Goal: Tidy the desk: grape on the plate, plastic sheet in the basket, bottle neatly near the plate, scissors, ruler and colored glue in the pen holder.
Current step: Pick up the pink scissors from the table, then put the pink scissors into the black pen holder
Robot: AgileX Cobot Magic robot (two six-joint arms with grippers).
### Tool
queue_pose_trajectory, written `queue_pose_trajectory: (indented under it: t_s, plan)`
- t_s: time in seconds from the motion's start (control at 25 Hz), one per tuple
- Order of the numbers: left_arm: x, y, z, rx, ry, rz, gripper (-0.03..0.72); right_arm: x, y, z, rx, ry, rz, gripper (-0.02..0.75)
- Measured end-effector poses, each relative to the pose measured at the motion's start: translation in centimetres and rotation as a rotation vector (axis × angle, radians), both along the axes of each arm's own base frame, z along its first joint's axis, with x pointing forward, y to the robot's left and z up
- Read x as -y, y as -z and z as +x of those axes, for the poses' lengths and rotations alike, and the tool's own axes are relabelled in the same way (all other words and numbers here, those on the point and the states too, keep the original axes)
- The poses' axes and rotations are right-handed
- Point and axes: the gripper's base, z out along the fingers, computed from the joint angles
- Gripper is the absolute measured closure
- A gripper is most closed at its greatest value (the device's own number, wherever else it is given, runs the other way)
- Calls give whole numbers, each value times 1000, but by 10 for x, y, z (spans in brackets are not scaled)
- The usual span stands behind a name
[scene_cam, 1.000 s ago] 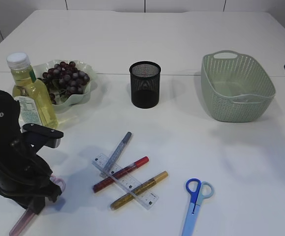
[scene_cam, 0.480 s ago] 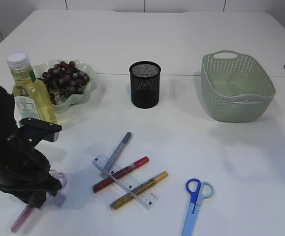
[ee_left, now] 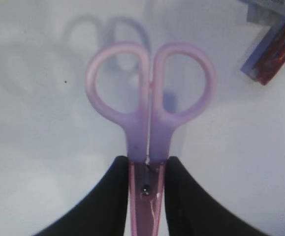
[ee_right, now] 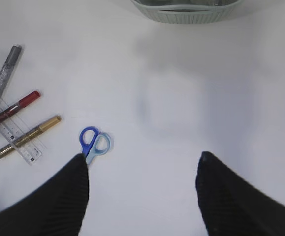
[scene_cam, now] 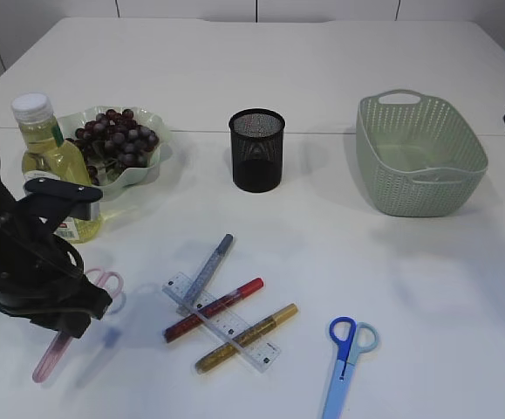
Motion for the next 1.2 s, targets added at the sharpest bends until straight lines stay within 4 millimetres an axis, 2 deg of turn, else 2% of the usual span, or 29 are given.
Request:
queue_pose_trajectory:
  t_s: [0.6, 1.0, 1.2]
  plan:
    - [7, -21, 15, 210, -27, -107, 520, 0, 0, 0, 0, 0, 0, 207]
    - [21, -61, 46, 392, -31, -191, 520, 0, 0, 0, 0, 0, 0, 207]
    - [24, -71, 54, 472, -40, -230, 520, 0, 0, 0, 0, 0, 0, 207]
